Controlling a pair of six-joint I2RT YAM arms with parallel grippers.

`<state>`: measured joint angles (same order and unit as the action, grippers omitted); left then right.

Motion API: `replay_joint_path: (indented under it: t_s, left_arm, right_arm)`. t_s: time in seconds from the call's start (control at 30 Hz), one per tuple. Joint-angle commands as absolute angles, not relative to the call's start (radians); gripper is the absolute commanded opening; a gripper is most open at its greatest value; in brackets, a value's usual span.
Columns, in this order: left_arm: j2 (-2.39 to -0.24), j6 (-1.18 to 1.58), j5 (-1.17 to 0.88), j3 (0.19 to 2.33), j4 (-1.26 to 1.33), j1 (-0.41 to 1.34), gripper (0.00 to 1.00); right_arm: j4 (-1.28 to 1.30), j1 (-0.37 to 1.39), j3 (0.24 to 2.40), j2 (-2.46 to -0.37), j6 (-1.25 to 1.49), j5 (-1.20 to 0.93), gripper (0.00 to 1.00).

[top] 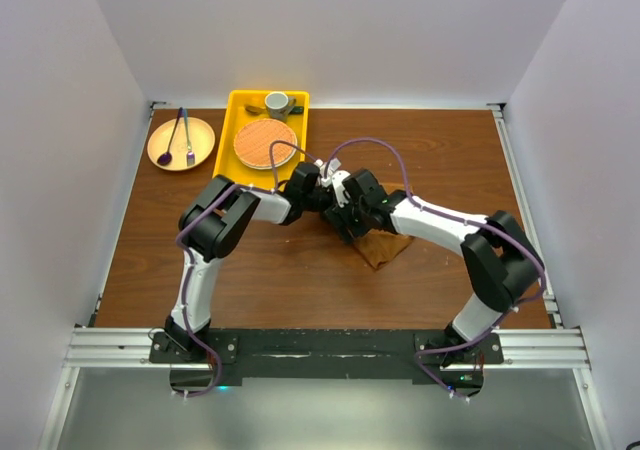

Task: Fold the napkin, place the utensils inside, and roll it up
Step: Roll the napkin with the utensil

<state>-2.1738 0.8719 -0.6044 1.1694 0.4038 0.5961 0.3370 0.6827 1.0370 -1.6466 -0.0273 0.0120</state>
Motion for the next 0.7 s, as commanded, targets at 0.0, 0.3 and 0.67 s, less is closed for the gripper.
replay_joint_path:
  t_s: [0.0, 0.3, 0.67]
  left_arm:
    - [-2.290, 0.787, -0.552, 1.108, 0.127, 0.575, 0.00]
    - [-2.318, 0.772, -0.627, 1.146, 0.086, 0.554, 0.00]
    - [-2.234, 0.762, -0.721, 1.308, -0.035, 0.525, 0.00]
  right_arm:
    - [0.255, 0.706, 1.011, -1.687, -0.066, 0.058, 0.70]
    - [0.233, 0.719, 0.968, -1.738, -0.054, 0.172, 0.51]
    - [0.336, 0.719, 1.087, -1.822, -0.006, 0.040, 0.08]
